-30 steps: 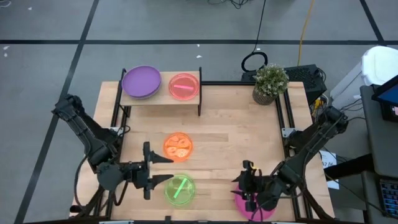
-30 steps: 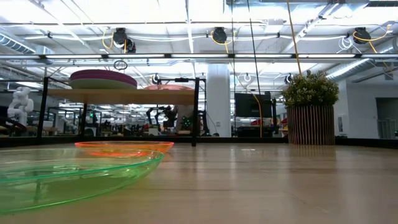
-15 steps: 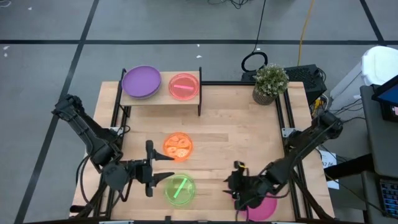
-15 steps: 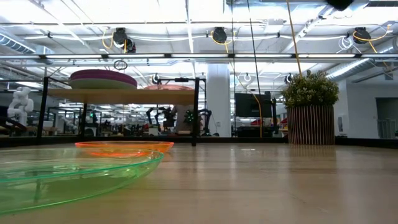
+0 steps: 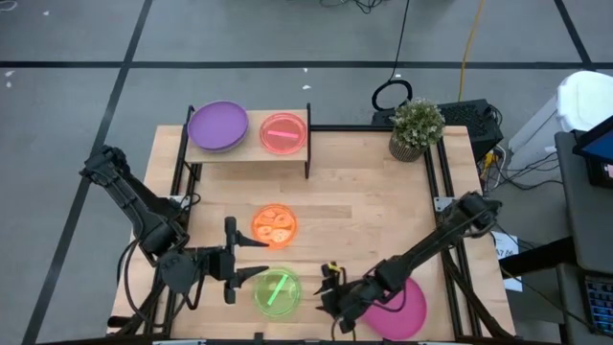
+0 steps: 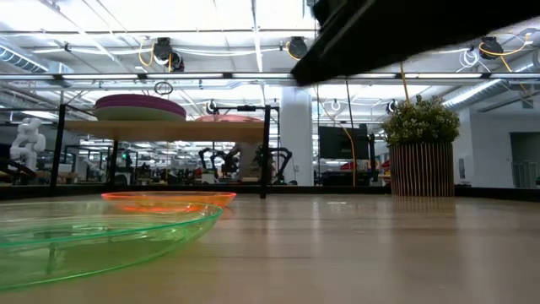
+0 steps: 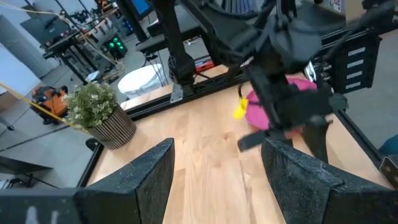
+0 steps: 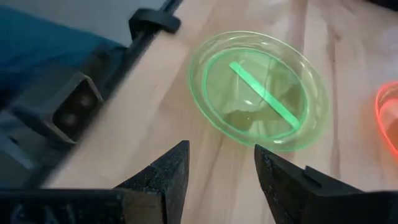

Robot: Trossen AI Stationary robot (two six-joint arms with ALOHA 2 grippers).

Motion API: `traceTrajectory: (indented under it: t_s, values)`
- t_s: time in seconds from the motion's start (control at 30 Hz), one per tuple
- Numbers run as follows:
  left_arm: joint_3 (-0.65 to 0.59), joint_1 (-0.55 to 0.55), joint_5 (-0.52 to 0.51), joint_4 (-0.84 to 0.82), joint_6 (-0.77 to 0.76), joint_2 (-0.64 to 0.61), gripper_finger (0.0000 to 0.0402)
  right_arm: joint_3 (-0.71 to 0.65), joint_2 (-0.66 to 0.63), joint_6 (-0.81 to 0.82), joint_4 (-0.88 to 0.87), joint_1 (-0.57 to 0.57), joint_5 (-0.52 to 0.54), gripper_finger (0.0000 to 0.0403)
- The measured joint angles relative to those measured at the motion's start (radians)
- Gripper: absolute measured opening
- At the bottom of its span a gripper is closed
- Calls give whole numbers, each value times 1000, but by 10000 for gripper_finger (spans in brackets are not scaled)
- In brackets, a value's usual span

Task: Place and stack plates onto a shelf
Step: Stack the transparent green plate on top of the transparent pink plate on the shelf

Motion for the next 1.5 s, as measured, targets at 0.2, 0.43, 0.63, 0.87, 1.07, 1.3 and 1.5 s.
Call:
traceTrajectory:
  t_s: [0.2,0.43,0.63,0.87,1.07,1.3,1.5]
  values:
    - [0,0,0,-13,-3,0,246,5,91,-188,85,-39,-27,160]
    - [0,0,0,-23,-14,0,246,6,147,-383,139,-59,-51,124]
    - [0,0,0,-24,-34,0,246,6,187,-498,194,-86,-52,100]
    - [0,0,0,-24,-40,0,246,8,197,-606,218,-90,-58,93]
    - [0,2,-1,-23,-36,0,246,8,198,-707,236,-96,-77,93]
    - [0,3,-1,-23,-36,0,246,7,199,-721,208,-139,-153,93]
    - [0,3,-1,-23,-28,0,246,7,207,-726,205,-164,-232,88]
